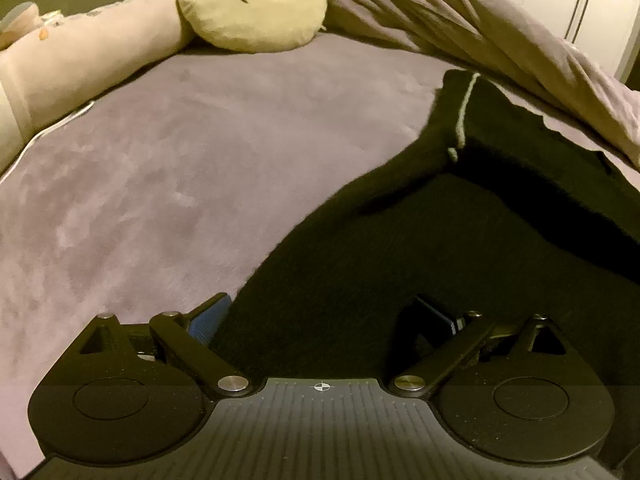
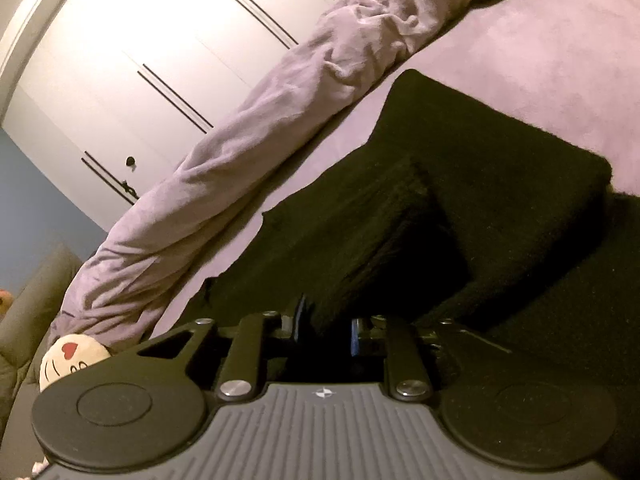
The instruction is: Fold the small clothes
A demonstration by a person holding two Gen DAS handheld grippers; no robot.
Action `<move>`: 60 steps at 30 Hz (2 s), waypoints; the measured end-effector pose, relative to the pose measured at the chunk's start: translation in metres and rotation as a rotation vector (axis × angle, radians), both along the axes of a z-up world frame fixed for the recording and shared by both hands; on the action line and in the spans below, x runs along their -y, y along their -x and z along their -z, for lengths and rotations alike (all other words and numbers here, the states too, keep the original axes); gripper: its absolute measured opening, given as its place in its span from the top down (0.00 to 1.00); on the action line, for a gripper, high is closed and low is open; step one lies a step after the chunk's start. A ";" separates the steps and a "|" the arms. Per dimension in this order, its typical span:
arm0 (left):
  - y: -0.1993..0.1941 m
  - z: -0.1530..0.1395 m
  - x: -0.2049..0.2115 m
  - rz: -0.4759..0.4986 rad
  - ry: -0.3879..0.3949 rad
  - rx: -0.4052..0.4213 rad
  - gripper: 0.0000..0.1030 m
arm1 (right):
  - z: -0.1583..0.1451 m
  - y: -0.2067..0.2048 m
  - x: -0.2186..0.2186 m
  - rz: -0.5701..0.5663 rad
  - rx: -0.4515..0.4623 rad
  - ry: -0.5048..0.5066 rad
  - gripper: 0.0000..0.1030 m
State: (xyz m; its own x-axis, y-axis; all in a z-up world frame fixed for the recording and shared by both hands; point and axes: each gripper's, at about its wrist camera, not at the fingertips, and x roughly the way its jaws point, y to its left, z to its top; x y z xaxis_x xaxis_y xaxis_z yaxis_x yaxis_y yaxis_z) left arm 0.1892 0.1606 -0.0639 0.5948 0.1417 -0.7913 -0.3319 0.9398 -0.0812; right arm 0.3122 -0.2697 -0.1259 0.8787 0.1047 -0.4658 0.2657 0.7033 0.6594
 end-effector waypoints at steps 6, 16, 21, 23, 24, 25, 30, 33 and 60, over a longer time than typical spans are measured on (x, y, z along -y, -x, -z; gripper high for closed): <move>-0.009 -0.008 0.013 0.031 -0.018 0.012 0.03 | -0.031 -0.013 -0.015 -0.045 0.020 0.257 0.88; -0.057 -0.017 0.048 0.105 -0.077 0.055 0.03 | -0.036 -0.022 0.003 -0.029 0.064 0.461 0.66; -0.073 -0.010 0.063 0.136 -0.114 0.046 0.03 | -0.006 -0.004 0.038 -0.032 0.033 0.255 0.65; -0.081 -0.008 0.068 0.148 -0.145 0.043 0.03 | -0.007 -0.001 0.044 -0.032 0.038 0.223 0.65; -0.086 -0.006 0.070 0.152 -0.157 0.040 0.03 | -0.008 -0.001 0.046 -0.029 0.041 0.212 0.65; -0.092 -0.004 0.072 0.154 -0.160 0.039 0.03 | -0.009 -0.002 0.046 -0.025 0.041 0.207 0.65; -0.124 0.007 0.078 0.144 -0.162 0.044 0.03 | -0.010 -0.016 0.041 -0.045 0.015 0.262 0.84; -0.139 0.014 0.078 0.125 -0.146 0.034 0.03 | -0.010 -0.024 0.038 -0.056 -0.002 0.298 0.85; -0.124 0.006 0.054 0.004 -0.172 0.073 0.06 | -0.027 -0.012 0.034 -0.078 -0.044 0.524 0.68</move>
